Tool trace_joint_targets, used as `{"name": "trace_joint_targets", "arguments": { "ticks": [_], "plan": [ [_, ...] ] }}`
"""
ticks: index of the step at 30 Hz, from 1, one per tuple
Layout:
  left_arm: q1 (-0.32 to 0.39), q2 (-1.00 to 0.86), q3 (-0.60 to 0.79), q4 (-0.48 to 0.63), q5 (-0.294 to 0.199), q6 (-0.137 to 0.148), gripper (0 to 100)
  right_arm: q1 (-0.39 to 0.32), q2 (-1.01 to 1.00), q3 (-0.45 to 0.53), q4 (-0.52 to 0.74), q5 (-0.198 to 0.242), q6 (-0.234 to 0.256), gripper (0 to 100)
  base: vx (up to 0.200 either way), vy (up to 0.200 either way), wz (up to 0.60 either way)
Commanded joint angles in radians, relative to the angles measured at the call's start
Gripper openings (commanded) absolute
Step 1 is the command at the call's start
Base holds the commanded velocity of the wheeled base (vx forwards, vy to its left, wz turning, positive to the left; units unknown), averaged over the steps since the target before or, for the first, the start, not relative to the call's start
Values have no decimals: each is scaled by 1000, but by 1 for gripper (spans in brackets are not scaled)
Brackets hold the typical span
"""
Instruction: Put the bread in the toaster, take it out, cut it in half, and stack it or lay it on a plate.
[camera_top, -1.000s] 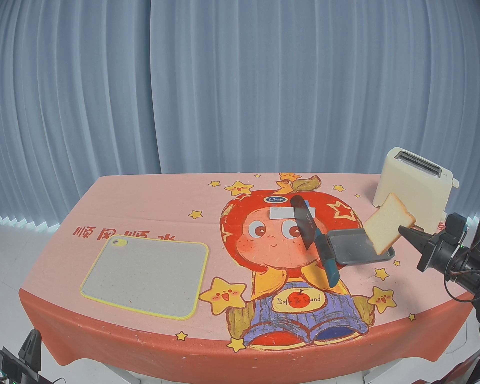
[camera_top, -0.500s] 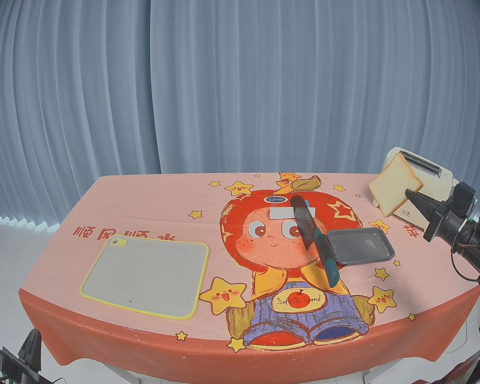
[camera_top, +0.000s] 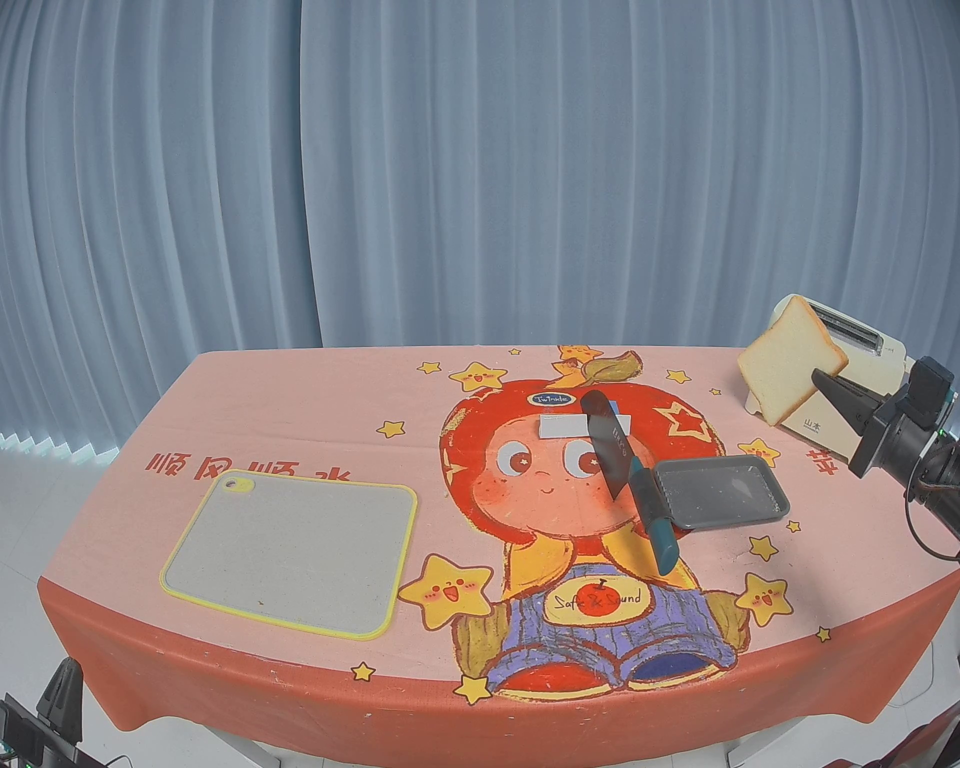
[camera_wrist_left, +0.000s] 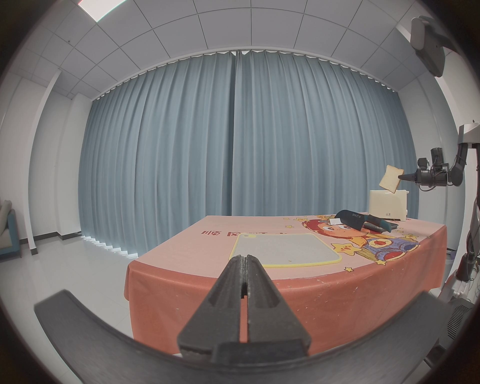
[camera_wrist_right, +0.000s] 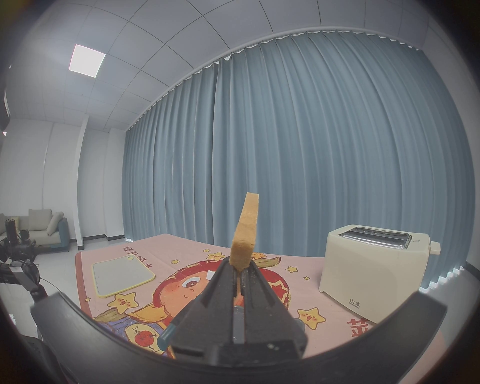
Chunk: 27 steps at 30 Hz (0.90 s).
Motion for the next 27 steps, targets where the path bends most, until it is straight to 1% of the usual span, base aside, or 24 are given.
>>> {"name": "trace_joint_targets", "arguments": {
  "ticks": [1, 19, 27],
  "plan": [
    [0, -6, 18, 0, 1, -2, 0, -1, -5, -2, -2, 1, 0, 0, 0, 0, 0],
    [0, -6, 18, 0, 4, -9, 0, 2, -21, -7, 0, 2, -2, 0, 0, 0, 0],
    [0, -6, 18, 0, 4, -6, 0, 1, -22, -7, 0, 1, -5, 0, 0, 0, 0]
  ]
}}
